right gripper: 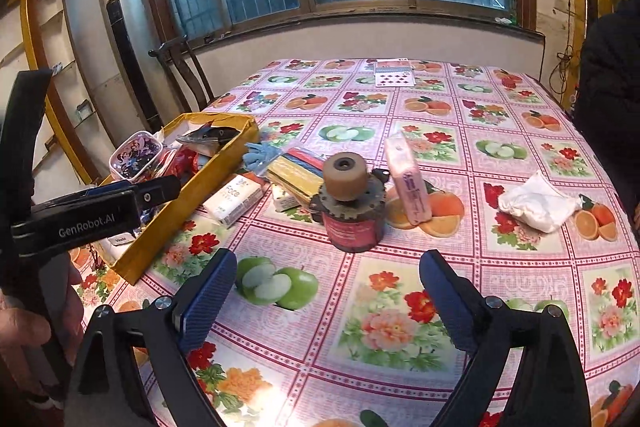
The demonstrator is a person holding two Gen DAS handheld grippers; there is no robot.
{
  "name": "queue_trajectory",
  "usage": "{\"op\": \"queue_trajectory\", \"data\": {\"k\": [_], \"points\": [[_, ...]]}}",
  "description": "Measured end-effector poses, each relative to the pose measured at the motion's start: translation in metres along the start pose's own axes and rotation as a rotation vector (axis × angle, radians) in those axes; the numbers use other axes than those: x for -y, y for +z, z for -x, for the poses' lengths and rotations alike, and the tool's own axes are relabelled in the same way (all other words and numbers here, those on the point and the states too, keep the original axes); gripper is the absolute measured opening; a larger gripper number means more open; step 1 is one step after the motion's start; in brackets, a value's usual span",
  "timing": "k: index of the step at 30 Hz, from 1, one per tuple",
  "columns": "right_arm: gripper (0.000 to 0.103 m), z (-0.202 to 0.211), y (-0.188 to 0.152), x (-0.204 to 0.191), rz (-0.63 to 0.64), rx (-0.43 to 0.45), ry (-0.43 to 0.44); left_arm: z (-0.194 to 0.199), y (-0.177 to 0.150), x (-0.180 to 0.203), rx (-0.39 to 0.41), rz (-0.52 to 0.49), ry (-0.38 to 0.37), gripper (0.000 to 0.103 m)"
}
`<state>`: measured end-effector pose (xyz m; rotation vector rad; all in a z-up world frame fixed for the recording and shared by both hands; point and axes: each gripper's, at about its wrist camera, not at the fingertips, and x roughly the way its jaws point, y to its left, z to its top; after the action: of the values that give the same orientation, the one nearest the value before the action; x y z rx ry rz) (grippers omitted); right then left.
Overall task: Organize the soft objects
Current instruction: 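Move both grippers back to the remaining items on the table, then grasp the striped sponge pack with the right gripper while the left grasps the white Face tissue pack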
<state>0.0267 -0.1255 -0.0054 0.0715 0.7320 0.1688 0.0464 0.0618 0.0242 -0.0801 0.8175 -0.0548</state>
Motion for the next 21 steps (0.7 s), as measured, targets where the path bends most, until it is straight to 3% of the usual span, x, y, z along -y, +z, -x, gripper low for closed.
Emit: {"op": "queue_trajectory", "data": {"k": [7,12,17,21], "points": [[0.094,-0.004,-0.005,0.044,-0.031,-0.040,-0.009,-0.037,0.005,0.008,-0.125,0.007,-0.045,0.081],[0.094,-0.010,0.004,0.054,-0.001,-0.074,0.116,-0.065,0.014,0.010,-0.208,0.051,-0.074,0.081],[0.094,-0.017,0.039,0.033,0.073,-0.114,0.266,-0.081,0.020,0.000,-0.268,0.101,-0.072,0.081],[0.094,-0.037,0.077,-0.004,0.227,-0.171,0.259,-0.097,0.024,-0.007,-0.333,0.135,-0.089,0.081]]}}
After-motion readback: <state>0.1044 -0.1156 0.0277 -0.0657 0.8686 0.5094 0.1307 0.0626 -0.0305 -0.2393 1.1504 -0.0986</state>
